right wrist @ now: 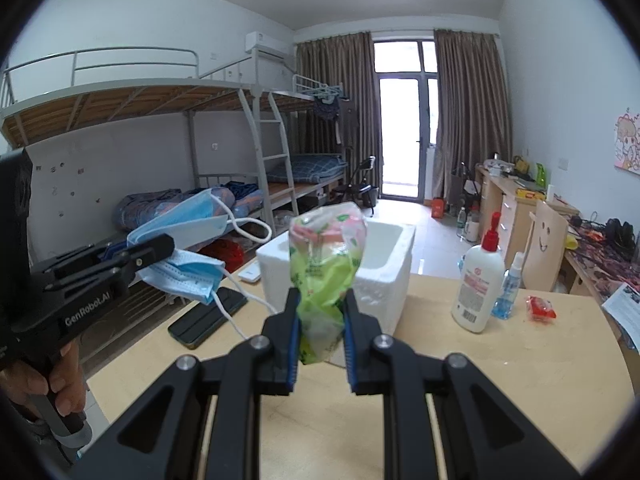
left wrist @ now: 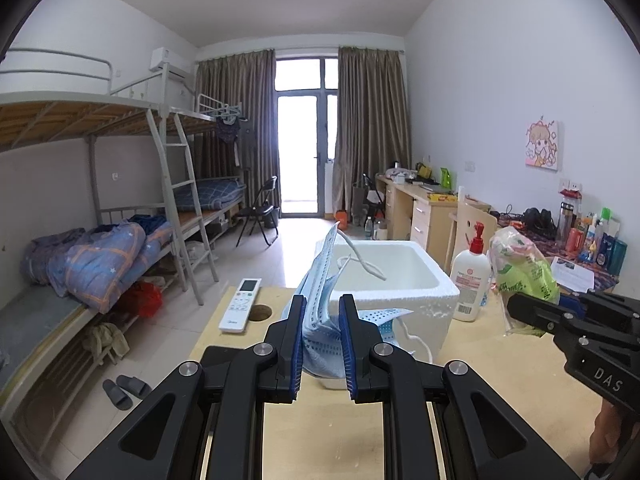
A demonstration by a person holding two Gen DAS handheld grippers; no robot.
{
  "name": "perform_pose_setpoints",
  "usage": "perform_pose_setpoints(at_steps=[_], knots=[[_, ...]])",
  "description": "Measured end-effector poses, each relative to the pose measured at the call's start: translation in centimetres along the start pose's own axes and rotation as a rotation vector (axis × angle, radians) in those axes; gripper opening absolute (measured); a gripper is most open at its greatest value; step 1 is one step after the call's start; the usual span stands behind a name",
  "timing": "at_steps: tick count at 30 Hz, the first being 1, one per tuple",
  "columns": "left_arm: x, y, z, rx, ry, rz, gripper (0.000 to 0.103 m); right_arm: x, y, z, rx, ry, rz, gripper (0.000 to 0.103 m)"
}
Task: Organize soft objects
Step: 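Carry the blue mask and green packet with both grippers over the foam box, then lower the blue mask into the foam box and open the left gripper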
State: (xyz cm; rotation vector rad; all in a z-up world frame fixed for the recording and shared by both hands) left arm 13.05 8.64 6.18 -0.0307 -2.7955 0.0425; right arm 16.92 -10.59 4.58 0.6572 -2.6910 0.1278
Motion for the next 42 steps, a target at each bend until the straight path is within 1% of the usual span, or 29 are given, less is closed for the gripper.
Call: perform_pose_setpoints(at_steps=[6, 10, 13, 17, 21, 25, 29, 34, 36, 42], knots=[[-3.0, 0.1, -1.0, 0.001, 0.003, 0.02, 0.018, -1.9, -0.9, -1.1, -0.001, 0.014, 0.021, 0.022], [-5.1, 0.4, -1.2, 0.029, 0.018, 0.055, 0.018, -3.4, -1.4, -1.6, -0.01, 0.023, 0.027, 0.022], [-6.6, 0.4, -1.5, 0.026, 0.025, 0.065, 0.018, -4.6, -1.8, -1.8, -0.02, 0.034, 0.027, 0.022], [-8.1, 0.2, -1.7, 0.033, 0.042, 0.082, 0.018, -6.4, -2.1, -2.2, -0.018, 0.046, 0.037, 0.022], [-9.2, -0.2, -2.1, 0.017, 0.05, 0.104, 0.018, -7.7, -2.4, -2.0, -0.014, 0.072, 0.038, 0.022], [-9.9, -0.4, -2.9, 0.017, 0.04, 0.116, 0.018, -8.0, -2.6, -2.5, -0.026, 0.061, 0.025, 0.022], [-10.5, -0.3, -3.9, 0.019, 0.019, 0.119, 0.018, -8.0, -2.8, -3.0, -0.03, 0.05, 0.031, 0.022], [-12.2, -0.7, -3.8, 0.01, 0.047, 0.132, 0.018, -8.8, -3.1, -2.5, -0.028, 0.069, 0.039, 0.022], [-12.8, -0.8, -3.8, 0.012, 0.057, 0.141, 0.018, -9.1, -3.0, -2.8, -0.034, 0.076, 0.04, 0.022], [-13.6, -1.5, -4.1, -0.006, 0.06, 0.16, 0.018, -8.9, -3.0, -3.1, -0.029, 0.075, 0.044, 0.022]])
Point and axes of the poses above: each gripper's, at about its wrist camera, not at the fingertips, and x roughly against the way its jaws point, y to its left, z to its underside, the point moved 5 cm from there along -x, roughly the way its jaws point, and after that the axes turned 7 degrees about z, right-handed, at the moved point
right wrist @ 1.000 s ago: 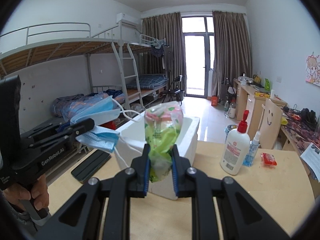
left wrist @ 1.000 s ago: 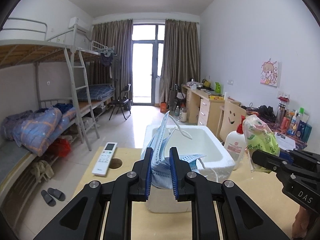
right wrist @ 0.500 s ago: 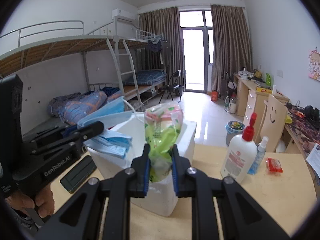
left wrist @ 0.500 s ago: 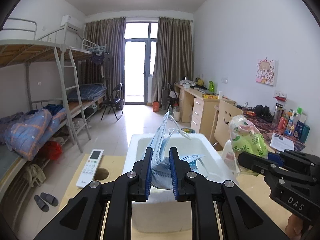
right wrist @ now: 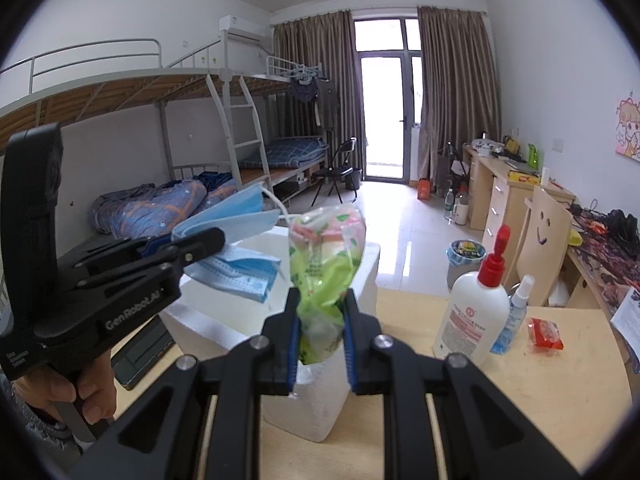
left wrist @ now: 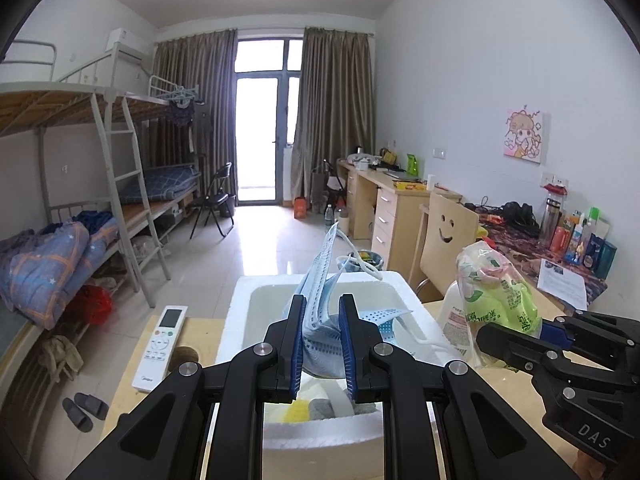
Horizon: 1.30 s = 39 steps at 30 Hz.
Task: Organize soft objects
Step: 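Lower the blue mask into the foam box and open the left gripper, then lower the green packet into the foam box and open the right gripper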
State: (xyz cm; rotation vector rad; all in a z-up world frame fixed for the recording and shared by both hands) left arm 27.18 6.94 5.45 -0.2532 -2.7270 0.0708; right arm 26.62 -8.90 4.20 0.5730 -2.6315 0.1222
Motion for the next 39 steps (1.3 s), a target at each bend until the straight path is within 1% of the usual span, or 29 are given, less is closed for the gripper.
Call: perform_pose_setpoints(at_steps=[3, 4, 5, 6, 7, 8, 9, 10, 11, 12, 14, 21, 27, 39], knots=[[-0.5, 0.0, -0.1, 0.004, 0.011, 0.019, 0.018, 0.1, -0.1, -0.1, -0.002, 0.001, 0.005, 0.022], [-0.6, 0.0, 0.0, 0.005, 0.014, 0.021, 0.023, 0.1, -0.2, 0.0, -0.004, 0.002, 0.006, 0.022], [-0.8, 0.0, 0.0, 0.0, 0.019, 0.029, 0.03, 0.1, -0.3, 0.0, -0.006, 0.005, 0.009, 0.022], [-1.0, 0.0, 0.0, -0.002, 0.021, 0.029, 0.034, 0.2, -0.3, -0.1, -0.007, 0.006, 0.011, 0.022], [-1.0, 0.0, 0.1, -0.005, 0.021, 0.027, 0.048, 0.3, -0.3, -0.2, -0.009, 0.005, 0.013, 0.022], [-1.0, 0.0, 0.1, -0.006, 0.016, 0.026, 0.065, 0.5, -0.3, -0.2, -0.013, 0.003, 0.016, 0.022], [-0.9, -0.1, 0.1, -0.005, 0.008, 0.026, 0.074, 0.5, -0.4, -0.3, -0.015, 0.003, 0.017, 0.022], [-0.9, -0.1, 0.0, -0.005, 0.001, 0.024, 0.087, 0.5, -0.5, -0.3, -0.017, 0.002, 0.019, 0.022], [-0.8, -0.1, -0.1, -0.002, -0.006, 0.022, 0.093, 0.6, -0.6, -0.2, -0.018, 0.002, 0.022, 0.022], [-0.7, 0.0, -0.1, 0.006, -0.012, 0.021, 0.095, 0.6, -0.7, -0.2, -0.019, 0.003, 0.025, 0.022], [-0.8, 0.1, -0.2, 0.024, -0.009, 0.03, 0.102, 0.5, -0.7, -0.2, -0.023, 0.007, 0.028, 0.022], [-0.3, 0.6, -0.3, 0.04, -0.005, 0.018, 0.102, 0.6, -1.1, -0.2, -0.034, 0.012, 0.036, 0.022], [1.9, 1.0, -0.3, 0.022, -0.027, -0.002, 0.102, 0.2, -0.6, -0.5, -0.023, 0.016, 0.024, 0.022], [6.0, 4.1, 0.1, 0.041, -0.067, -0.066, 0.102, -2.4, 2.3, -1.0, 0.001, 0.047, -0.032, 0.022]])
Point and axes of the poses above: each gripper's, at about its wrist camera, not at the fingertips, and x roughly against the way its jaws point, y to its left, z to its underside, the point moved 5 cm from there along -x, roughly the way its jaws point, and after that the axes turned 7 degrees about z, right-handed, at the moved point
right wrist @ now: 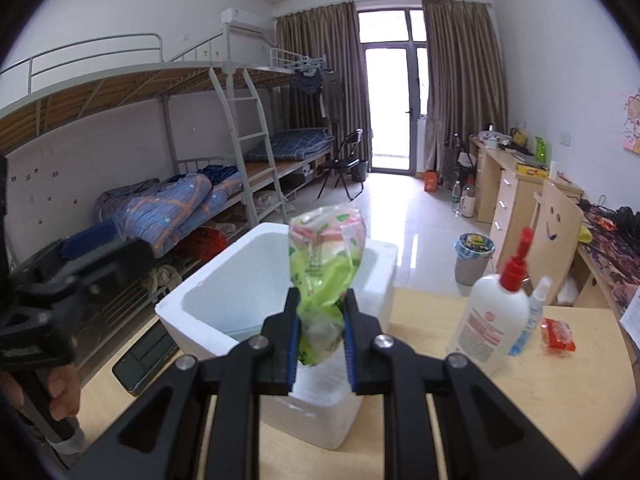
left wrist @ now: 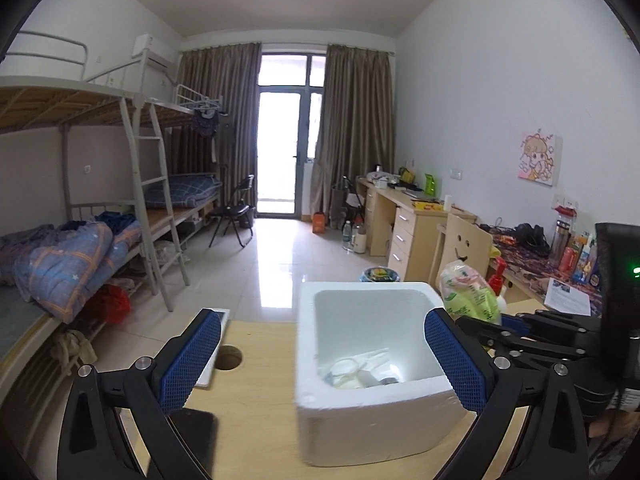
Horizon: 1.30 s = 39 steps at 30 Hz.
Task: Organize soft objects
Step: 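Lower the green packet into the foam box and open the right gripper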
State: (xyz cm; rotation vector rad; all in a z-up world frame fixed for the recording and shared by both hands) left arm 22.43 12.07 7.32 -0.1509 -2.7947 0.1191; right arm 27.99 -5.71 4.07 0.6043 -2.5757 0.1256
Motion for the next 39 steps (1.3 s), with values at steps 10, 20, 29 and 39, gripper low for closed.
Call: perform_pose_setpoints(at_steps=[10, 20, 29, 39], knots=[[1.6, 2.4, 0.6, 0.019, -0.004, -0.063, 0.102, -2.2, 1.9, -0.3, 0.018, 0.033, -0.037, 0.022], [1.8, 3.1, 0.7, 0.022, -0.006, -0.072, 0.102, -3.9, 2.2, 0.2, 0.036, 0.077, -0.051, 0.025], [2.1, 3.0, 0.8, 0.013, -0.009, -0.062, 0.102, -3.0, 2.6, 0.3, 0.082, 0.047, -0.052, 0.069], [3.1, 1.6, 0.4, 0.006, -0.016, -0.054, 0.102, -0.4, 2.0, -0.1, 0.066, -0.009, -0.047, 0.082]])
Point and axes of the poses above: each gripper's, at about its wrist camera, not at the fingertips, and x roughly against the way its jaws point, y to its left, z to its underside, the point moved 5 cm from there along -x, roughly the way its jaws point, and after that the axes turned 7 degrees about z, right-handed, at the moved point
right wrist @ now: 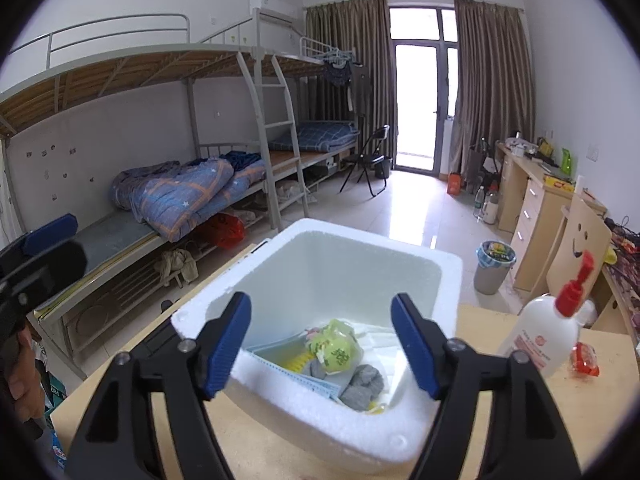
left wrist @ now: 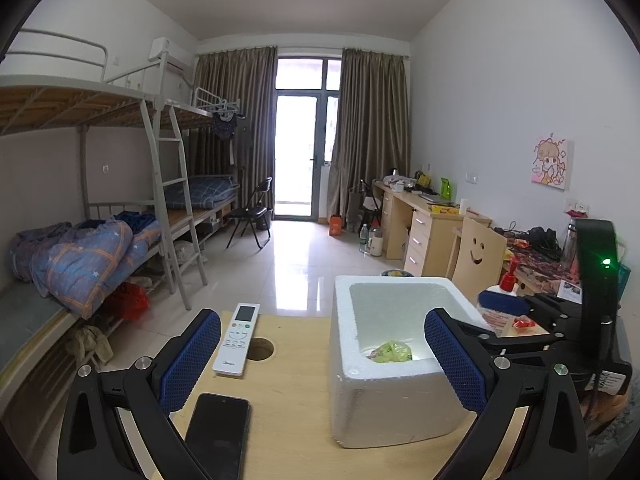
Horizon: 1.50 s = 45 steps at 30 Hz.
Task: Organize soft objects
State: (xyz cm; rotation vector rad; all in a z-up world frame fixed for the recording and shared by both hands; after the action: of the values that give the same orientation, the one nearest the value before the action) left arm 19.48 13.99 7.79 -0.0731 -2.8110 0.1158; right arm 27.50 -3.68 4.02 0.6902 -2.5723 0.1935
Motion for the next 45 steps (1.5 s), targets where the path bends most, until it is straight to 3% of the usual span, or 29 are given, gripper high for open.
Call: perform_pose_setpoints(at_steps=[3, 5, 14, 29, 40, 45], knots=[[0.8, -0.9, 0.0, -0.001, -0.002, 0.009, 0.102, 1.7, -0.5, 0.0, -0.028, -0.033, 0.038, 0.091], [1.5, -1.7, 0.0, -0.01, -0.003, 0.016, 0.102, 3.1, -1.1, 0.2, -0.055, -0.053, 0.058, 0.103], [6.3, -4.5, 0.5, -0.071, -0.032, 0.011, 0.102, 8.5, -1.7, 1.0, -0.058, -0.092, 0.094, 0.103], [11.9, -6.6, 3.4, -0.055, -0.072, 0.015, 0.102, 16.7, -0.6, 4.1, -0.046, -0.224, 0.143, 0.103], [15.6, -8.1, 6.3, -0.033, -0.188, -0.052, 0.102, 20.7, -0.5, 8.0, -0.028, -0.354, 0.205, 0.103], [16.4, -9.1, 7.8, -0.031, -0.215, -0.032, 0.102, 21.8, -0.3, 9.7, -0.022, -0.393, 0.202, 0.103]])
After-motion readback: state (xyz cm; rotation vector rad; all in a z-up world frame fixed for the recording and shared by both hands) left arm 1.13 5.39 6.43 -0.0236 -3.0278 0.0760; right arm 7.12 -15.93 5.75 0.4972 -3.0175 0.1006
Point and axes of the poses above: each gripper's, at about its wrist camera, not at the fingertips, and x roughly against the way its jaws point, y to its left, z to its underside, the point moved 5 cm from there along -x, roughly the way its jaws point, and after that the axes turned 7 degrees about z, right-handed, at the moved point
